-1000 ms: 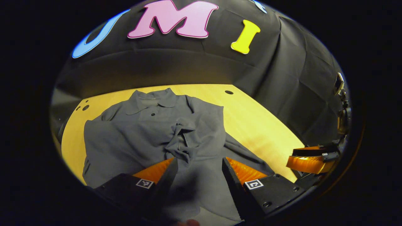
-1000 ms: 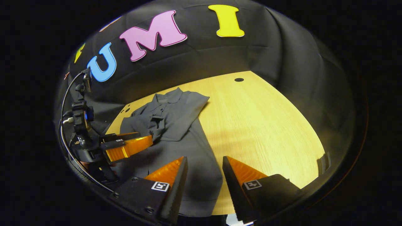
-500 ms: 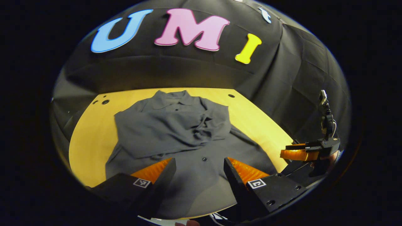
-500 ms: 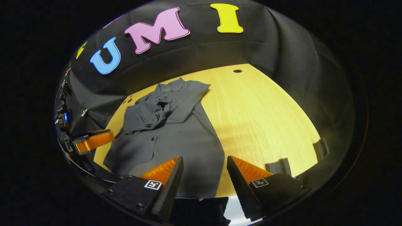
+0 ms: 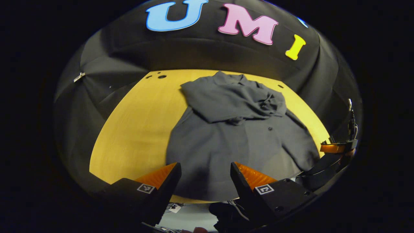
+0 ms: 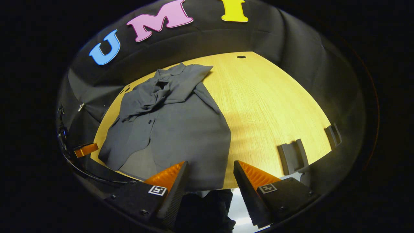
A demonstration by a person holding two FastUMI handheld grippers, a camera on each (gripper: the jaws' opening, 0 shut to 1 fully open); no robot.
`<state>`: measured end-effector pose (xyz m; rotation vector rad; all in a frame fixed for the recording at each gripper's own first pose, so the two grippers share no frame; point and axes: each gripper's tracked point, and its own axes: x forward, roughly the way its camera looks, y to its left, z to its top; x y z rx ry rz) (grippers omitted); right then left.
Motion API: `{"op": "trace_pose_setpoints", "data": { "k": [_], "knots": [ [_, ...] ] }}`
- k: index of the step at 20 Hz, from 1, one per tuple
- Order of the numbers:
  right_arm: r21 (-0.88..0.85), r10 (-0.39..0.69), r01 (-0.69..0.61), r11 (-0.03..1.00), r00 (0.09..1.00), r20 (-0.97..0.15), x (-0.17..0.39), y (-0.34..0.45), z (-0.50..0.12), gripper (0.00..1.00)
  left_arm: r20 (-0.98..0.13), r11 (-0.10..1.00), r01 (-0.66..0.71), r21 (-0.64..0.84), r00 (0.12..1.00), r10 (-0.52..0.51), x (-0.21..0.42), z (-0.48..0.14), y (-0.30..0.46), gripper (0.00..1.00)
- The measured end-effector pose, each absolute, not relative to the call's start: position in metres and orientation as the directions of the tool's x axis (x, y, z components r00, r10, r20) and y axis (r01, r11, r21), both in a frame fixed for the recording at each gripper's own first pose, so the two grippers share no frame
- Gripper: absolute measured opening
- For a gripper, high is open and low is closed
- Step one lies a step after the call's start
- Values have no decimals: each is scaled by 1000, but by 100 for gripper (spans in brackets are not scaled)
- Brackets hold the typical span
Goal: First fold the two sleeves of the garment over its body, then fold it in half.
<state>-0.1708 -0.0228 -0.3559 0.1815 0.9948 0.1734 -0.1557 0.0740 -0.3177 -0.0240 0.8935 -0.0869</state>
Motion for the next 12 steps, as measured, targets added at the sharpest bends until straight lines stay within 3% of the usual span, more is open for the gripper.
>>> {"op": "trace_pose_setpoints", "data": {
  "k": [2,3,12],
  "knots": [
    [228,223,-56,972,519,-825,-172,-20,-363,87,-798,998,50,-44,599,-65,-158,-334,86,92],
    [219,219,-61,974,512,-831,-171,-16,-367,87,-807,998,41,-38,588,-55,-158,-341,92,96],
    [81,138,-143,986,454,-880,-169,-8,-400,87,-861,998,67,19,507,-17,-153,-383,108,98]
  ]
}}
